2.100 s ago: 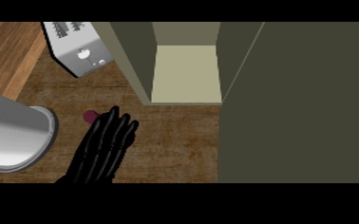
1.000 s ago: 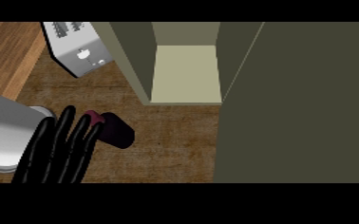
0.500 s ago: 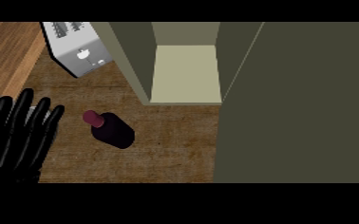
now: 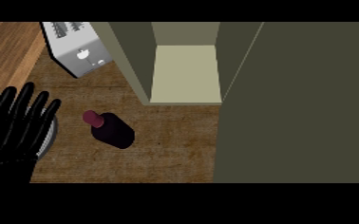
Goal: Pick up the wine, place it into the cabinet and close the cabinet
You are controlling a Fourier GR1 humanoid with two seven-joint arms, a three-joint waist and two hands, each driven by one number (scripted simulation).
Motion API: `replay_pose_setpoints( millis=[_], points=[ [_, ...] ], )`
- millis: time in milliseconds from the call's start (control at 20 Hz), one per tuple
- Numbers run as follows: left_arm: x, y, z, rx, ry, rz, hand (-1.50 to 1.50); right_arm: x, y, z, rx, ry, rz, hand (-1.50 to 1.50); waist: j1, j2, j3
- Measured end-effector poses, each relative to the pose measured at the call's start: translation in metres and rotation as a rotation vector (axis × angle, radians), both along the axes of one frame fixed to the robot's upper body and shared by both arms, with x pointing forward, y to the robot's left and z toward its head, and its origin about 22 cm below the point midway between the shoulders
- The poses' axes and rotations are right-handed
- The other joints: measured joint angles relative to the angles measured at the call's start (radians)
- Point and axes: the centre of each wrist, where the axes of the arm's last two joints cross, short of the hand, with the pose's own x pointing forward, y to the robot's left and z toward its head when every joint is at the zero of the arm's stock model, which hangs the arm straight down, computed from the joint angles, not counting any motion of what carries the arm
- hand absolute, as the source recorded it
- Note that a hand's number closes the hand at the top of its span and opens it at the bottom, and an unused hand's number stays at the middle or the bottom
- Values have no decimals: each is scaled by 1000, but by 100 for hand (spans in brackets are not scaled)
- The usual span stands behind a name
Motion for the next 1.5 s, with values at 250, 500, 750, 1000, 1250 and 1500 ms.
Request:
replay_pose_setpoints(
  millis=[250, 500, 750, 1000, 1250, 1500],
  points=[
    [7, 12, -20, -9, 50, -24, -150, 1, 2, 5, -4, 7, 0, -150, 0, 0, 0],
    [18, 21, -41, -9, 85, -28, -150, 2, 5, 9, -5, 16, 6, -150, -2, 0, 0],
    [22, 30, -71, -10, 105, -23, -150, 4, 5, 14, -16, 11, 4, -150, -1, 0, 0],
    [33, 32, -96, 8, 92, 30, -150, 5, 5, 14, -13, 11, 0, -150, -3, 0, 0],
    [43, 40, -110, 14, 102, 38, -150, 6, 7, 18, -16, 10, 3, -150, -2, 0, 0],
    [47, 43, -133, 10, 117, 38, -150, 4, 7, 17, -9, 20, 0, -150, -5, 0, 0]
  ],
)
